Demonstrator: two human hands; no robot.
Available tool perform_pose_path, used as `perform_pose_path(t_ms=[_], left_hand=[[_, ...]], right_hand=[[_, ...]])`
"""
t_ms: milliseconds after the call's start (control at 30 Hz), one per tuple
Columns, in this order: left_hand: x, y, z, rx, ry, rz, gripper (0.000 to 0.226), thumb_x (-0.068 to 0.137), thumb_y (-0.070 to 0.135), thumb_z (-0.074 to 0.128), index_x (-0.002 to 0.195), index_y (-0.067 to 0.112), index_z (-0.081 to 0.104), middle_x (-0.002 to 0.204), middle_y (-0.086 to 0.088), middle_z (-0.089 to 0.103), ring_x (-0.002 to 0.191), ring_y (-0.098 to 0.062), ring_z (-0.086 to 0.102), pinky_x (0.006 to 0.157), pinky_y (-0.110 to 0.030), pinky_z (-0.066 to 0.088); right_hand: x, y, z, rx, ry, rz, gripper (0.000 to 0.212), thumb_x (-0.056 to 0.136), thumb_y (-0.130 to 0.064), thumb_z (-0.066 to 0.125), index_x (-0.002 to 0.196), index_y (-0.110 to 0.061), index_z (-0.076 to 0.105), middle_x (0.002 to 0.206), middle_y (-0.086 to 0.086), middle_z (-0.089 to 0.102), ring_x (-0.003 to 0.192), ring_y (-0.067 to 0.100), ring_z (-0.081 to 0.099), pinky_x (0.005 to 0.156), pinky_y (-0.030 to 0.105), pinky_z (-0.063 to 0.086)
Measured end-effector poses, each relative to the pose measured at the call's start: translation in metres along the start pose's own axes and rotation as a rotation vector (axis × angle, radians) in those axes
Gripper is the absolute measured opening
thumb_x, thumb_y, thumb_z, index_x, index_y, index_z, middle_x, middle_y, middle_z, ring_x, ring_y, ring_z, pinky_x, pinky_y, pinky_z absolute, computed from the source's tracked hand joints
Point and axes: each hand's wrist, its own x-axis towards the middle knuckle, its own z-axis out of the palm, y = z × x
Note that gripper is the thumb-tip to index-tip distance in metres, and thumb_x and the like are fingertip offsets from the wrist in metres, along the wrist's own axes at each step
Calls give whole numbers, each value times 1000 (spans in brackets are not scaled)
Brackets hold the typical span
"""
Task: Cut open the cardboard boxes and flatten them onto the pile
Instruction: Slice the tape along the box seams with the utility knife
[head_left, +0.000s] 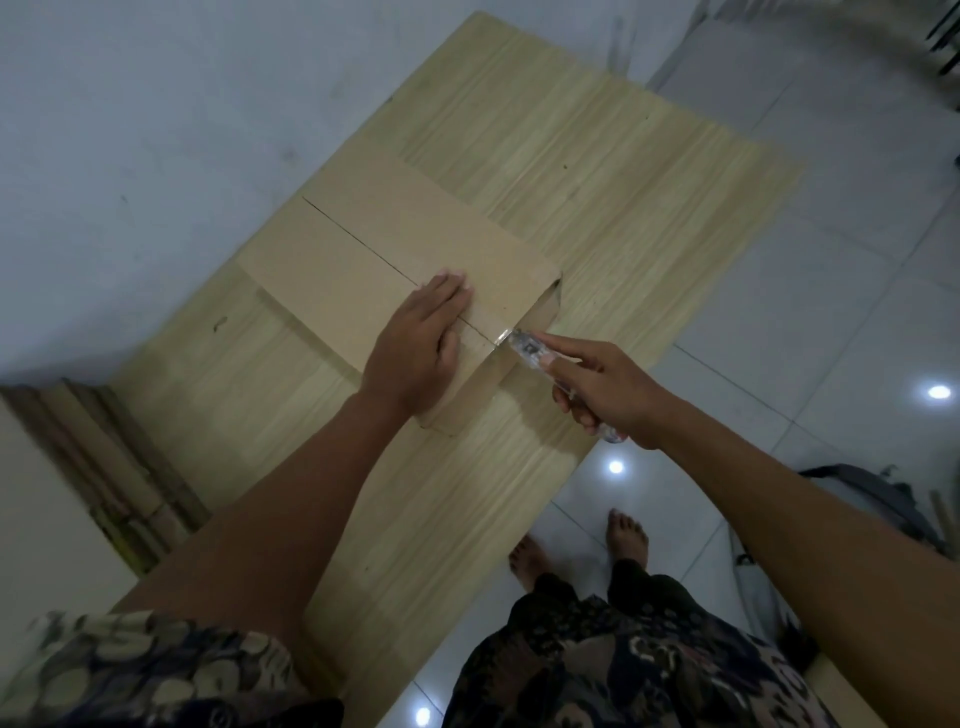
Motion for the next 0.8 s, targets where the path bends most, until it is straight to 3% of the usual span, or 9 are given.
perform_pose_path(t_ms=[267, 433, 667, 800], left_hand=[[2, 0, 1, -6, 17, -20, 49, 94, 14, 43, 139, 2, 59, 150, -13, 52, 144, -28, 43, 120, -46, 31], [4, -4, 4, 174, -29, -43, 51, 104, 35, 38, 149, 15, 49, 159, -5, 42, 151, -28, 30, 122, -54, 23], [2, -5, 1, 170, 11, -74, 51, 102, 41, 41, 147, 22, 53, 158, 0, 44, 151, -24, 32, 121, -50, 23], [4, -9, 0, 136, 102, -59, 47, 98, 44, 55, 136, 17, 64, 148, -10, 54, 139, -30, 47, 112, -52, 38]], right_hand=[[2, -2, 9, 3, -10, -9, 41, 104, -32, 54, 145, -35, 52, 64, 4, 56, 46, 12, 45, 45, 25, 40], [0, -2, 8, -1, -1, -11, 40, 104, -35, 55, 143, -39, 54, 65, 3, 58, 47, 14, 46, 45, 25, 41], [-16, 4, 2, -27, -100, 17, 39, 103, -31, 57, 141, -38, 56, 65, 6, 58, 44, 13, 46, 44, 24, 42], [-25, 3, -25, -71, -147, -6, 38, 103, -29, 56, 140, -36, 58, 66, 8, 59, 42, 15, 45, 43, 24, 42]])
